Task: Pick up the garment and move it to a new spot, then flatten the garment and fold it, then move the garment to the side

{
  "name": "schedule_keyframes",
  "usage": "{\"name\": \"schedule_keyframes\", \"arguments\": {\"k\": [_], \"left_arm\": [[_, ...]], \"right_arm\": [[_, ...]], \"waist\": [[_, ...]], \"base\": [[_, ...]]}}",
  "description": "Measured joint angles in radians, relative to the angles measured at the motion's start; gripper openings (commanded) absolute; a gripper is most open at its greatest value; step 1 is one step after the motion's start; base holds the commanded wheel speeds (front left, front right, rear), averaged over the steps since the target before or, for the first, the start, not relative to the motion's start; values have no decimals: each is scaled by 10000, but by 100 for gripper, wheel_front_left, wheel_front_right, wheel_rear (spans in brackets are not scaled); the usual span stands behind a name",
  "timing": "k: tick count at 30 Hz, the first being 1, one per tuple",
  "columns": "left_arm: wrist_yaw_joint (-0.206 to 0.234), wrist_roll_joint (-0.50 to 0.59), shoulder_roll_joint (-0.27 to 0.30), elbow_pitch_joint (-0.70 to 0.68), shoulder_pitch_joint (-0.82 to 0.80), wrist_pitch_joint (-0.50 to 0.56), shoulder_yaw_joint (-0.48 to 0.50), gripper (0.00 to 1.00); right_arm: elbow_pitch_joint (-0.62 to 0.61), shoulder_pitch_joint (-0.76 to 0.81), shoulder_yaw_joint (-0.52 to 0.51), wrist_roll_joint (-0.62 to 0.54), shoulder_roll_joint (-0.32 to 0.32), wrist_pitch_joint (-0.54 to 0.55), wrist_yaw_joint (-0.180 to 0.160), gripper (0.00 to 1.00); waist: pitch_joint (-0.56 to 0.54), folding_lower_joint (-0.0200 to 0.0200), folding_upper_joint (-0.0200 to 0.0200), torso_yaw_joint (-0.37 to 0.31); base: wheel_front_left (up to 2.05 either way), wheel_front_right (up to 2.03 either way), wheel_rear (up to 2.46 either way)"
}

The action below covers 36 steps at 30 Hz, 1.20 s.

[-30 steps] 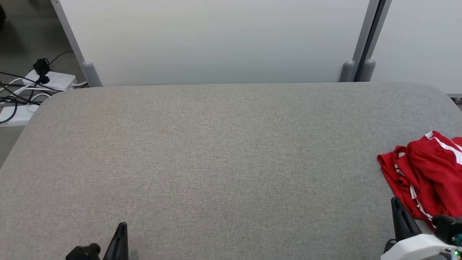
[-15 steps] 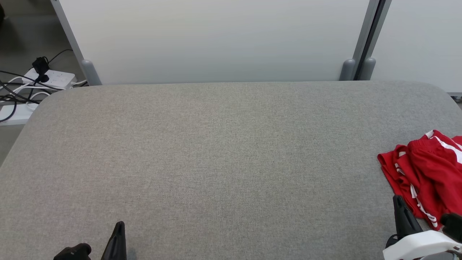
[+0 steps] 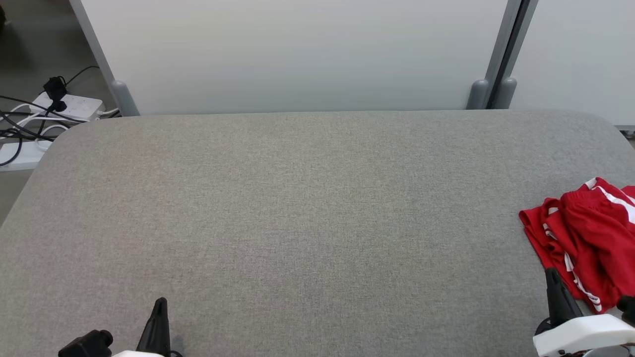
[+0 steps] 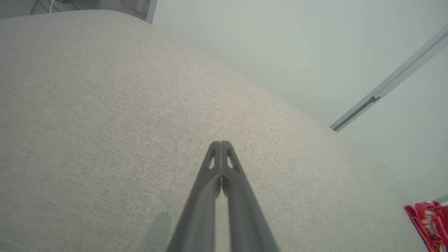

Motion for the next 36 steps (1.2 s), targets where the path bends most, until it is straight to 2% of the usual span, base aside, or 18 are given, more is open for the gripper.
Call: {"name": "schedule_keyframes", "arguments": {"k": [36], "left_arm": [[-349, -4111, 8, -311, -423, 999, 198, 0]], "right_arm": [[-518, -19, -351, 3820, 224, 968, 0, 0]], "waist": [[101, 0, 0, -10]], "base": [[0, 0, 0]]}}
